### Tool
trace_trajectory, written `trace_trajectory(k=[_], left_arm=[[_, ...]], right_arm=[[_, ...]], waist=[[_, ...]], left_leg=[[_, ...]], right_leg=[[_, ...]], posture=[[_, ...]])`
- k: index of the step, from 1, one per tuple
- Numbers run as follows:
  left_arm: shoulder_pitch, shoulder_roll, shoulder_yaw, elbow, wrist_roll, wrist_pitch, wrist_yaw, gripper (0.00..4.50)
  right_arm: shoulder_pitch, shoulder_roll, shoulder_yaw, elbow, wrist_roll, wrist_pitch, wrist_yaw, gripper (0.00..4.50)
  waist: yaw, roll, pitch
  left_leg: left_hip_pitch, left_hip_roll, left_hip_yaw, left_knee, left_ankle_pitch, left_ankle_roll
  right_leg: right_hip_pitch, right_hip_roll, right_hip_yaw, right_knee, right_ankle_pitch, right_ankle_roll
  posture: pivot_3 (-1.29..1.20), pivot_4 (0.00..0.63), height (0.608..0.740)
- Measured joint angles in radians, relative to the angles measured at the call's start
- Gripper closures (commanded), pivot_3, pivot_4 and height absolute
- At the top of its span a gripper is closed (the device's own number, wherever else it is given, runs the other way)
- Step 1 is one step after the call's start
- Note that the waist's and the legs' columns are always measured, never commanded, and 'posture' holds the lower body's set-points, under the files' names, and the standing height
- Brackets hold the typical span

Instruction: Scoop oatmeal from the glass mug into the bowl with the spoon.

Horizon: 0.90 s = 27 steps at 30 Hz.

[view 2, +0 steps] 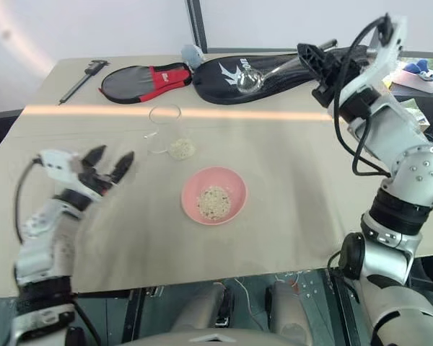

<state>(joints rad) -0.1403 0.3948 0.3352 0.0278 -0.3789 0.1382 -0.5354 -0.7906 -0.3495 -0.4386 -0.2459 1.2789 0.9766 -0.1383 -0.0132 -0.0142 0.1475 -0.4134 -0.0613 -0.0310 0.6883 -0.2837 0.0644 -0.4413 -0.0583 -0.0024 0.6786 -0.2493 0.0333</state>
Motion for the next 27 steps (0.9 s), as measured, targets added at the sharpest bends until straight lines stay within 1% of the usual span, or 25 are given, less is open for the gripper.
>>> trace_trajectory(k=[2, 5, 7, 11, 16, 21, 27], left_arm=[[-0.001, -0.018, -0.027, -0.018, 0.023, -0.009, 0.036, 0.54], [-0.022, -0.041, -0.033, -0.026, 0.057, -0.026, 0.097, 0.54], [-0.052, -0.073, -0.044, -0.023, 0.091, -0.033, 0.158, 0.54], [-0.127, -0.133, -0.103, -0.018, 0.158, -0.035, 0.263, 0.54], [-0.151, -0.154, -0.13, -0.018, 0.206, -0.007, 0.34, 0.54], [-0.164, -0.172, -0.13, -0.021, 0.237, 0.063, 0.434, 0.54], [-0.169, -0.175, -0.118, -0.028, 0.241, 0.074, 0.494, 0.54]], right_arm=[[0.01, -0.01, 0.0, -0.023, 0.02, -0.006, -0.018, 4.5], [0.02, -0.032, -0.003, -0.039, 0.03, -0.024, -0.03, 4.5], [0.03, -0.04, -0.003, -0.041, 0.041, -0.032, -0.033, 4.5], [0.035, -0.047, 0.013, -0.042, 0.051, -0.046, -0.036, 4.5], [0.039, -0.064, 0.017, -0.042, 0.055, -0.059, -0.036, 4.5], [0.052, -0.077, 0.028, -0.042, 0.06, -0.071, -0.035, 4.5], [0.059, -0.082, 0.031, -0.042, 0.065, -0.084, -0.033, 4.5]], waist=[[-0.002, 0.0, 0.0], [-0.003, 0.002, -0.001], [0.0, 0.002, -0.001], [0.002, 0.001, -0.001], [-0.001, 0.001, -0.001], [0.0, 0.002, -0.002], [0.001, 0.002, -0.002]], left_leg=[[0.0, 0.001, 0.0, 0.0, 0.0, 0.0], [0.001, 0.001, 0.001, 0.0, 0.0, 0.0], [0.001, 0.001, 0.001, 0.0, 0.0, 0.0], [0.001, 0.001, 0.001, 0.0, 0.0, 0.0], [0.001, 0.001, 0.001, 0.0, 0.0, 0.0], [0.001, 0.001, 0.001, 0.0, 0.0, 0.0], [0.001, 0.001, 0.001, 0.0, 0.0, 0.0]], right_leg=[[0.0, 0.001, 0.0, 0.001, 0.0, 0.0], [0.0, 0.001, 0.001, 0.001, 0.0, 0.0], [0.001, 0.001, 0.001, 0.0, 0.0, 0.0], [0.001, 0.001, 0.001, 0.0, 0.0, 0.0], [0.001, 0.002, 0.001, 0.001, 0.0, 0.0], [0.001, 0.002, 0.001, 0.0, 0.0, 0.0], [0.001, 0.002, 0.001, 0.0, 0.0, 0.0]], posture=[[0.0, 0.15, 0.74], [0.0, 0.15, 0.74], [0.0, 0.15, 0.74], [0.0, 0.15, 0.74], [0.0, 0.15, 0.74], [0.0, 0.15, 0.74], [0.0, 0.15, 0.74]])
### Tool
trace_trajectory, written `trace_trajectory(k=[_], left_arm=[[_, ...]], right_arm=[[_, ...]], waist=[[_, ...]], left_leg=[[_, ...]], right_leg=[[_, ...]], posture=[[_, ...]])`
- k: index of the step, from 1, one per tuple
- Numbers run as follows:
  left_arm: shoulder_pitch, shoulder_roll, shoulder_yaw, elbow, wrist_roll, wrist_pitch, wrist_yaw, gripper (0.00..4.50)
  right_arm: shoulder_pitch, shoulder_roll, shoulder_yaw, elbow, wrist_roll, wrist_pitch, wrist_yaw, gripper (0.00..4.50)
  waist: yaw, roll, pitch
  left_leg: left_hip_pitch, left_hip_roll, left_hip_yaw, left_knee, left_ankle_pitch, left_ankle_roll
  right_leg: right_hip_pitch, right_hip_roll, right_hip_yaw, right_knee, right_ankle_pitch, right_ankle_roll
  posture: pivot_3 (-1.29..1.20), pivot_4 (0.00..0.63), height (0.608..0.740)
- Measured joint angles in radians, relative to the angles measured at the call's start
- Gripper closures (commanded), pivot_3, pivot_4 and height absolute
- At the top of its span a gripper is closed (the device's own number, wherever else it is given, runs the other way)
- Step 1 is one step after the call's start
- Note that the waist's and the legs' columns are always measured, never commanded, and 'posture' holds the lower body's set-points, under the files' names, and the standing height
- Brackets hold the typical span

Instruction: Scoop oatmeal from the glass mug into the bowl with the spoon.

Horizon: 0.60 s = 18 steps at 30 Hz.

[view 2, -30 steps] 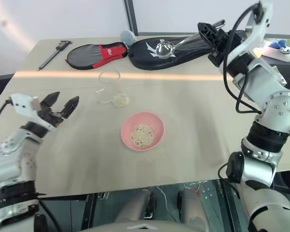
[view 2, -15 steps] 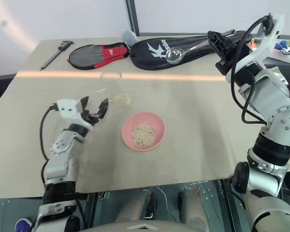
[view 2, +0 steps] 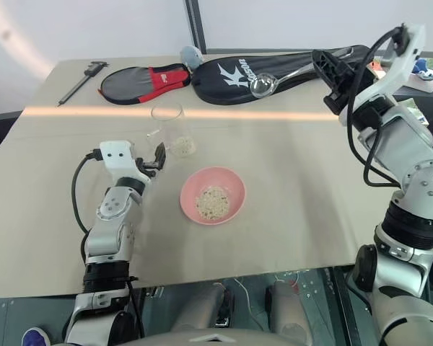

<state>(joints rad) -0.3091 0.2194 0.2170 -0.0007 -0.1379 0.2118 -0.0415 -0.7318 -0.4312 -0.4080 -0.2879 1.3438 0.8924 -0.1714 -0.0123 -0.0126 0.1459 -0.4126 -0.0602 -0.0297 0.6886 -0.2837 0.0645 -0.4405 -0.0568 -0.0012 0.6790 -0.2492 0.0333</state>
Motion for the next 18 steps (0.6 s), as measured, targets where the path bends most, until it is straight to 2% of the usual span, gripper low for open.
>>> trace_trajectory(k=[8, 11, 16, 17, 18], left_arm=[[-0.065, -0.036, 0.0, 0.029, 0.028, 0.004, 0.081, 0.54], [-0.095, -0.05, 0.0, 0.066, 0.038, 0.005, 0.111, 1.43], [-0.117, -0.056, -0.001, 0.102, 0.04, -0.01, 0.129, 3.83], [-0.117, -0.056, -0.001, 0.106, 0.04, -0.014, 0.13, 4.23], [-0.118, -0.057, 0.001, 0.11, 0.036, -0.022, 0.131, 4.44]], right_arm=[[0.006, -0.003, 0.02, 0.0, 0.0, -0.002, 0.007, 4.5], [0.007, -0.003, 0.023, -0.001, 0.0, -0.002, 0.007, 4.5], [0.01, -0.013, 0.03, -0.007, 0.0, -0.002, 0.006, 4.5], [0.01, -0.016, 0.03, -0.008, 0.0, -0.002, 0.005, 4.5], [0.011, -0.016, 0.03, -0.009, 0.0, -0.002, 0.005, 4.5]], waist=[[0.002, 0.0, 0.0], [0.001, 0.0, 0.0], [-0.001, 0.0, 0.0], [-0.001, 0.0, 0.0], [-0.001, 0.0, 0.0]], left_leg=[[0.0, 0.0, 0.0, 0.0, 0.0, 0.0], [0.0, 0.0, 0.0, 0.0, 0.0, 0.0], [0.0, 0.0, 0.0, 0.0, 0.0, 0.0], [0.0, 0.0, 0.0, 0.0, 0.0, 0.0], [0.0, 0.0, 0.0, 0.0, 0.0, 0.0]], right_leg=[[0.0, 0.0, 0.0, 0.0, 0.0, 0.0], [0.0, 0.0, 0.0, 0.0, 0.0, 0.0], [0.0, 0.0, 0.0, 0.0, 0.0, 0.0], [0.0, 0.0, 0.0, 0.0, 0.0, 0.0], [0.0, 0.0, 0.0, 0.0, 0.0, 0.0]], posture=[[0.0, 0.15, 0.74], [0.0, 0.15, 0.74], [0.0, 0.15, 0.74], [0.0, 0.15, 0.74], [0.0, 0.15, 0.74]])
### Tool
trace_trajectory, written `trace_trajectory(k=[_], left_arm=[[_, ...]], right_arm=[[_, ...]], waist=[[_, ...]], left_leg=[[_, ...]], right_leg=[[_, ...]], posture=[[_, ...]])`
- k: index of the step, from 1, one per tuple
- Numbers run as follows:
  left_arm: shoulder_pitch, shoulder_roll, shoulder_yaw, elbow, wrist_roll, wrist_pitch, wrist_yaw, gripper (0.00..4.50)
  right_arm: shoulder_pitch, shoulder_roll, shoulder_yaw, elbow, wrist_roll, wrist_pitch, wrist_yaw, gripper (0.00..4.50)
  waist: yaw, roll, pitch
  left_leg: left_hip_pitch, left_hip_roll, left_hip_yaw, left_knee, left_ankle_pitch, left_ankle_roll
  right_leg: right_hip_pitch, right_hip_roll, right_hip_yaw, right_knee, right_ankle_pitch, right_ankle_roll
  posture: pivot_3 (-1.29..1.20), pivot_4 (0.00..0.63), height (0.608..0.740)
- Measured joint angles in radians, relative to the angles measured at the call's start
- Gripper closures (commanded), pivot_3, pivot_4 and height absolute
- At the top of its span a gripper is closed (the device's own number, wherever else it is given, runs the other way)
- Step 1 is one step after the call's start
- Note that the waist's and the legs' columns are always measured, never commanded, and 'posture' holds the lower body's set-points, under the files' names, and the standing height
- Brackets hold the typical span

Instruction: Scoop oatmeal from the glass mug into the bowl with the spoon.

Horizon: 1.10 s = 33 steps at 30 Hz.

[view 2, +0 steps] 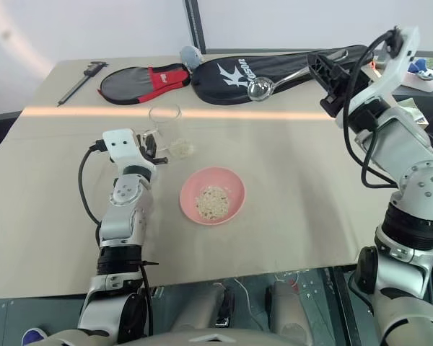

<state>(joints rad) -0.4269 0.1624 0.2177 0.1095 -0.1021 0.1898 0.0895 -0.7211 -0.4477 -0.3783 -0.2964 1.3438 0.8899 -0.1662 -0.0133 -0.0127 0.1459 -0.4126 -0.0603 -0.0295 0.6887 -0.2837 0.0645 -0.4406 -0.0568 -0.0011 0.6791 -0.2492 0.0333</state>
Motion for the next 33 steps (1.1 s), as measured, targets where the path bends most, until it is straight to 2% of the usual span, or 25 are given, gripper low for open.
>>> trace_trajectory(k=[7, 12, 16, 19, 24, 33], left_arm=[[-0.008, 0.003, 0.0, 0.021, 0.006, -0.03, 0.002, 4.44], [-0.01, 0.017, 0.001, 0.029, 0.003, -0.049, -0.015, 4.44], [-0.079, 0.08, -0.02, 0.059, 0.027, -0.094, -0.06, 4.44], [-0.125, 0.104, -0.039, 0.061, 0.049, -0.14, -0.087, 4.44], [-0.178, 0.14, -0.094, 0.109, 0.09, -0.267, -0.17, 4.44], [-0.171, 0.155, -0.11, 0.109, 0.088, -0.348, -0.277, 4.44]], right_arm=[[0.013, -0.005, 0.015, -0.004, -0.006, 0.0, 0.001, 4.5], [-0.006, -0.01, 0.072, -0.01, -0.026, 0.0, 0.015, 4.5], [-0.145, 0.041, 0.174, -0.01, -0.05, -0.001, 0.062, 4.5], [-0.195, 0.08, 0.226, -0.007, -0.073, -0.001, 0.091, 4.5], [-0.281, 0.137, 0.349, 0.066, -0.216, -0.018, 0.19, 4.5], [-0.327, 0.155, 0.393, 0.101, -0.377, -0.054, 0.319, 4.5]], waist=[[0.002, 0.0, 0.0], [-0.001, 0.0, 0.0], [-0.002, 0.0, 0.0], [0.001, 0.0, 0.0], [-0.002, 0.0, 0.0], [-0.005, 0.0, 0.0]], left_leg=[[0.0, 0.0, 0.0, 0.0, 0.0, 0.0], [0.0, 0.0, 0.0, 0.0, 0.0, 0.0], [-0.001, 0.0, 0.0, 0.0, 0.0, 0.0], [-0.002, -0.001, 0.0, 0.0, 0.0, 0.0], [-0.002, -0.002, -0.001, 0.0, 0.0, 0.0], [-0.002, -0.002, -0.001, 0.0, 0.0, 0.0]], right_leg=[[0.0, 0.0, 0.0, 0.0, 0.0, 0.0], [0.0, 0.0, 0.0, 0.0, 0.0, 0.0], [-0.002, 0.001, 0.0, 0.001, 0.0, 0.0], [-0.002, 0.0, 0.0, -0.001, 0.0, 0.0], [-0.002, -0.001, -0.001, 0.0, 0.0, 0.0], [-0.002, -0.001, -0.001, 0.0, 0.0, 0.0]], posture=[[0.0, 0.15, 0.74], [0.0, 0.15, 0.74], [0.0, 0.15, 0.74], [0.0, 0.15, 0.74], [0.0, 0.15, 0.74], [0.0, 0.15, 0.74]])
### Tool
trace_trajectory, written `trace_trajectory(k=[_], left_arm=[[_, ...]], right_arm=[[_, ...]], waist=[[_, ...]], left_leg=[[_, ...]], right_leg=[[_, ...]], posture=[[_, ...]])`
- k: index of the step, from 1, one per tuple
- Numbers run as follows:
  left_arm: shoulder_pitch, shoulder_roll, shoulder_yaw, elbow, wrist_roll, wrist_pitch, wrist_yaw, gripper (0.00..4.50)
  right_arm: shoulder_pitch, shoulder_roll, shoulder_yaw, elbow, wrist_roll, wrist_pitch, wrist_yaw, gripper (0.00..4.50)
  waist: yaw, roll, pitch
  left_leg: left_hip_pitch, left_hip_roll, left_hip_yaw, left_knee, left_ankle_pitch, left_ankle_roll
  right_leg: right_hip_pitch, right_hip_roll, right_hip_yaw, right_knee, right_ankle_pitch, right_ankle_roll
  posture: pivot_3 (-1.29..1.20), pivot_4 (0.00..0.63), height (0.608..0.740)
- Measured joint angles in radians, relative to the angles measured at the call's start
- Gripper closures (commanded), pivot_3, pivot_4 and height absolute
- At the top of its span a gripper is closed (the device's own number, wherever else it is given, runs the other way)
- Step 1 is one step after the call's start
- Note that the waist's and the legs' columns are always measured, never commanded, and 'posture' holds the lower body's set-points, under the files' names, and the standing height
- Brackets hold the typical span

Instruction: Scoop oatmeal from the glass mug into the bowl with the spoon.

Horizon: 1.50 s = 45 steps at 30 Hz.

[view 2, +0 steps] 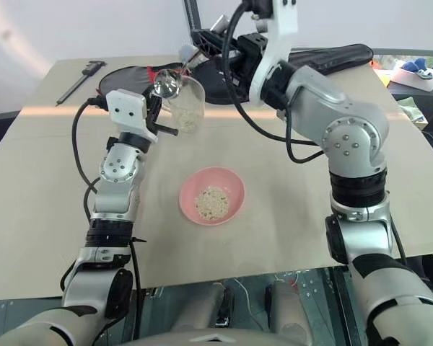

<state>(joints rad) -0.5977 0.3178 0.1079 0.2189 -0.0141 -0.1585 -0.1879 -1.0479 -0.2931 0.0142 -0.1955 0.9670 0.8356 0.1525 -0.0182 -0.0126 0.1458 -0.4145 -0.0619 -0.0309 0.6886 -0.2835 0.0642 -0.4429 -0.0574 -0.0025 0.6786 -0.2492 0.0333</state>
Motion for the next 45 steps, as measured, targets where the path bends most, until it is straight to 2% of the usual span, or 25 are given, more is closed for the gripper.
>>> trace_trajectory(k=[14, 19, 23, 24, 29, 34, 45], left_arm=[[0.014, 0.002, 0.049, -0.032, -0.057, 0.014, -0.009, 4.44], [0.015, 0.002, 0.032, -0.06, -0.049, 0.014, -0.018, 4.44], [0.026, 0.002, 0.006, -0.088, -0.027, 0.011, -0.024, 4.44], [0.033, 0.005, 0.001, -0.094, -0.013, 0.006, -0.024, 4.44], [0.061, 0.006, 0.0, -0.094, 0.011, 0.006, -0.025, 4.44], [0.087, 0.015, -0.001, -0.112, 0.017, 0.003, -0.036, 4.44], [0.088, 0.052, -0.002, -0.089, 0.033, -0.063, -0.063, 4.44]], right_arm=[[0.02, 0.015, -0.073, 0.0, 0.017, 0.079, 0.005, 4.5], [0.042, 0.009, 0.051, 0.004, -0.156, 0.024, 0.049, 4.5], [0.047, -0.003, 0.207, 0.04, -0.354, -0.074, 0.095, 4.5], [0.065, 0.006, 0.273, 0.059, -0.444, -0.136, 0.119, 4.5], [0.098, 0.04, 0.329, 0.079, -0.542, -0.197, 0.173, 4.5], [0.128, 0.097, 0.271, 0.078, -0.499, -0.129, 0.214, 4.5], [0.097, 0.202, -0.057, 0.087, -0.283, 0.152, 0.129, 4.5]], waist=[[0.0, 0.0, 0.0], [-0.003, 0.0, 0.0], [-0.011, 0.0, 0.0], [-0.015, 0.0, 0.0], [-0.023, 0.0, 0.0], [-0.023, 0.0, 0.0], [-0.023, 0.0, 0.0]], left_leg=[[0.0, 0.0, 0.0, 0.0, 0.0, 0.0], [0.0, 0.0, 0.0, 0.0, 0.0, 0.0], [0.0, 0.0, 0.0, 0.0, 0.0, 0.0], [0.0, 0.0, 0.0, 0.0, 0.0, 0.0], [0.0, 0.0, 0.0, 0.0, 0.0, 0.0], [0.0, 0.0, -0.001, 0.0, 0.0, 0.0], [0.0, 0.0, -0.001, 0.0, 0.0, 0.0]], right_leg=[[0.0, 0.0, 0.0, 0.0, 0.0, 0.0], [0.0, 0.0, 0.0, 0.001, 0.0, 0.0], [0.0, 0.0, 0.0, 0.0, 0.0, 0.0], [0.0, 0.0, 0.0, 0.0, 0.0, 0.0], [-0.001, 0.0, 0.0, 0.0, 0.0, 0.0], [-0.001, 0.0, 0.0, 0.0, 0.0, 0.0], [-0.001, 0.0, 0.0, 0.001, 0.0, 0.0]], posture=[[0.0, 0.15, 0.74], [0.0, 0.15, 0.74], [0.0, 0.15, 0.74], [0.0, 0.15, 0.74], [0.0, 0.15, 0.74], [0.0, 0.15, 0.74], [0.0, 0.15, 0.74]])
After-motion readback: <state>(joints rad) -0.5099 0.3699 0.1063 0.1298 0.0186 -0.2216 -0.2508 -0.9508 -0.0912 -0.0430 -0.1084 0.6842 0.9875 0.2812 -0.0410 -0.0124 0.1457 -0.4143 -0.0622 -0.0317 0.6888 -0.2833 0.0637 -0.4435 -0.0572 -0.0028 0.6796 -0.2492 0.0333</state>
